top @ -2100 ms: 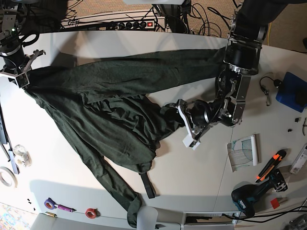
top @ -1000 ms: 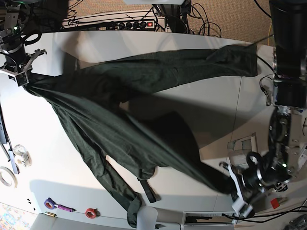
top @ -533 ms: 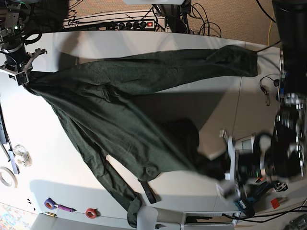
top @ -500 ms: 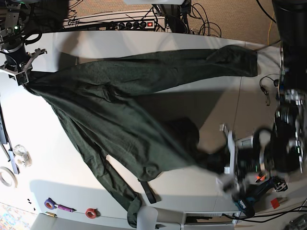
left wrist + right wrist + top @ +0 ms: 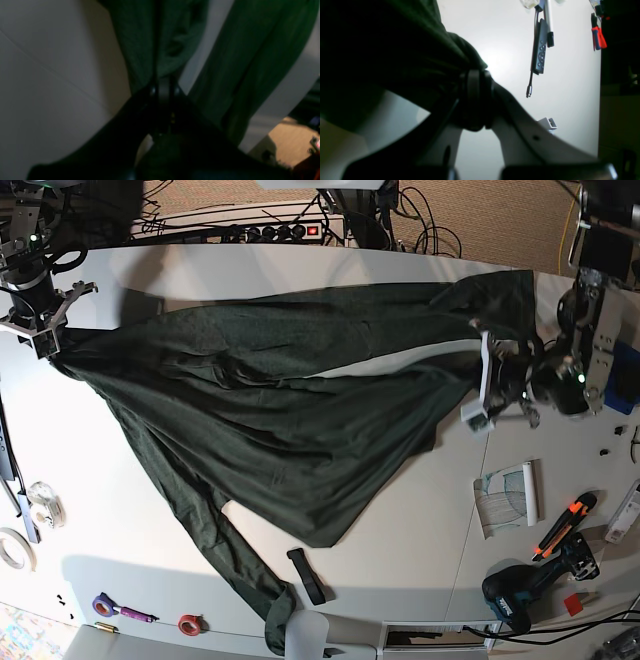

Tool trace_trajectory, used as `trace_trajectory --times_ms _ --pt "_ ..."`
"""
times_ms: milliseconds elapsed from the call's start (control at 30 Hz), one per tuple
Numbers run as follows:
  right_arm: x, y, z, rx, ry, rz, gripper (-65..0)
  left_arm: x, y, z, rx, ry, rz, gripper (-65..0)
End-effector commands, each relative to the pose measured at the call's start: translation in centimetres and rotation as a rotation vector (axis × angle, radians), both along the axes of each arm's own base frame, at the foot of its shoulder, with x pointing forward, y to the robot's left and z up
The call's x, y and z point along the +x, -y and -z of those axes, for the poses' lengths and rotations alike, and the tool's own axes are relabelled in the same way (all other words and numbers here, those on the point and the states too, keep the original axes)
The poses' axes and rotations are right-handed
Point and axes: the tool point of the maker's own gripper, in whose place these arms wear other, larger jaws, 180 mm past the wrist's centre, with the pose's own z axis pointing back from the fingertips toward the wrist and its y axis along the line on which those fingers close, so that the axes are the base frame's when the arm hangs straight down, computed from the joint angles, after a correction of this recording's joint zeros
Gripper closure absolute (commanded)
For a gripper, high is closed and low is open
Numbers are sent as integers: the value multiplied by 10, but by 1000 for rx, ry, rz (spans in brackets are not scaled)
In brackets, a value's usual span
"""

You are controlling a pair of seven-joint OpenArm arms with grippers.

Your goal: Layout the t-shirt on the table in an organized manner, then fold the t-shirt properly

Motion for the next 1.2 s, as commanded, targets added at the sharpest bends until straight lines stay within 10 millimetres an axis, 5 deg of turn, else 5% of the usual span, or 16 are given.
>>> trace_trajectory --times_ms 0,167,267,333,833,933,1167 --pt "6 3 -13 -29 36 -11 0 9 -10 -9 20 45 -17 0" --pt "6 3 -13 -29 36 -11 0 20 -22 -5 37 102 -139 0" --pt "6 3 -13 -29 36 -11 0 25 -22 -8 18 118 -187 -281" --pt "6 3 -13 -29 35 -10 0 28 -22 -10 14 128 -192 -361" --pt "5 3 -13 -30 30 -6 0 121 0 -103 -185 445 -291 -304" --pt "5 4 -13 -30 30 -6 0 130 1 -89 -203 408 -333 -304" --pt "5 3 -13 -30 30 -6 0 142 2 -21 -238 196 -452 -304"
